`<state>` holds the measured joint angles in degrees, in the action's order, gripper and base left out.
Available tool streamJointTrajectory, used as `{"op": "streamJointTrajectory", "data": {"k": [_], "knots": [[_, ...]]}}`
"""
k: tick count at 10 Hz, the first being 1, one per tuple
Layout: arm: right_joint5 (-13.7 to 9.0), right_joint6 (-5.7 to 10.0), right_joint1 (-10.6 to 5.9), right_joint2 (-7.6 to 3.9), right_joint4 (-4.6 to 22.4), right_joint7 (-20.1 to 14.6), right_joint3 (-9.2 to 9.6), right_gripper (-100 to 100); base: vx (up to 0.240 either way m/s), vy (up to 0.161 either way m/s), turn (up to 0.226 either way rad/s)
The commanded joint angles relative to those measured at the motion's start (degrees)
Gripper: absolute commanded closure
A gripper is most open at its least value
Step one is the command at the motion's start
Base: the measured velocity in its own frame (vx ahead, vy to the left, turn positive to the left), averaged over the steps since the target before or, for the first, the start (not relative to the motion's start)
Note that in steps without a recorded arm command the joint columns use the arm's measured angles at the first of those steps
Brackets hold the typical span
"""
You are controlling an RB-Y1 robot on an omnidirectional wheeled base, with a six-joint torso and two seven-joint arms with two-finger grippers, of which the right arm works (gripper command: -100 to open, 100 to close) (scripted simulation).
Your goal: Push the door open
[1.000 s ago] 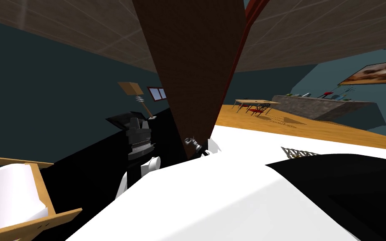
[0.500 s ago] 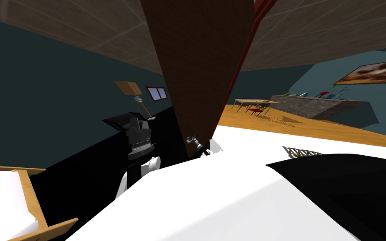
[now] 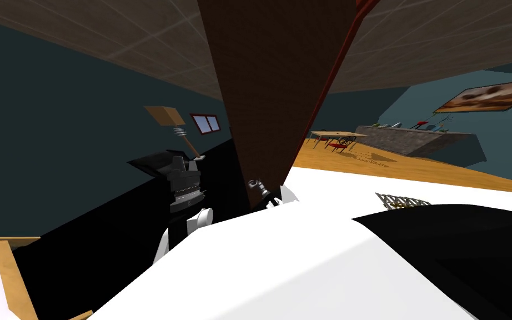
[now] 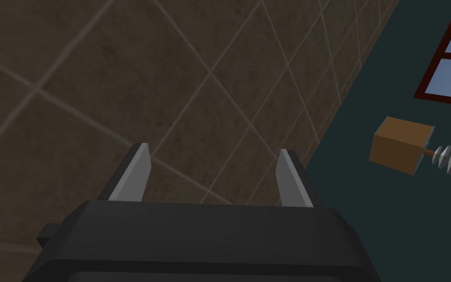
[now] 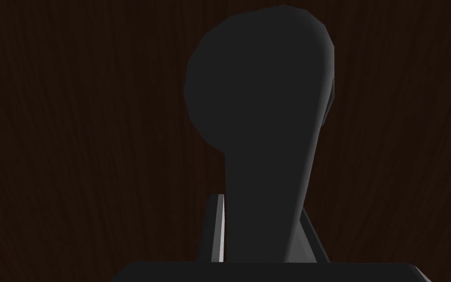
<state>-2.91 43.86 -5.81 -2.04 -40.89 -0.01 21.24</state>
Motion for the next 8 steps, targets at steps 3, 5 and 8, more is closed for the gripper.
{"op": "streamJointTrajectory", "data": {"k": [3,5,8], "knots": [[-0.9,0.14,-0.42,1.0,0.3,0.7,-3.13,100,0.124,0.173,-0.066],[-1.2,0.18,-0.55,1.8,0.6,1.0,-4.29,100,0.081,0.14,-0.05],[-1.9,0.18,-0.66,-0.06,0.6,1.3,-6.12,100,0.103,0.097,-0.053]]}}
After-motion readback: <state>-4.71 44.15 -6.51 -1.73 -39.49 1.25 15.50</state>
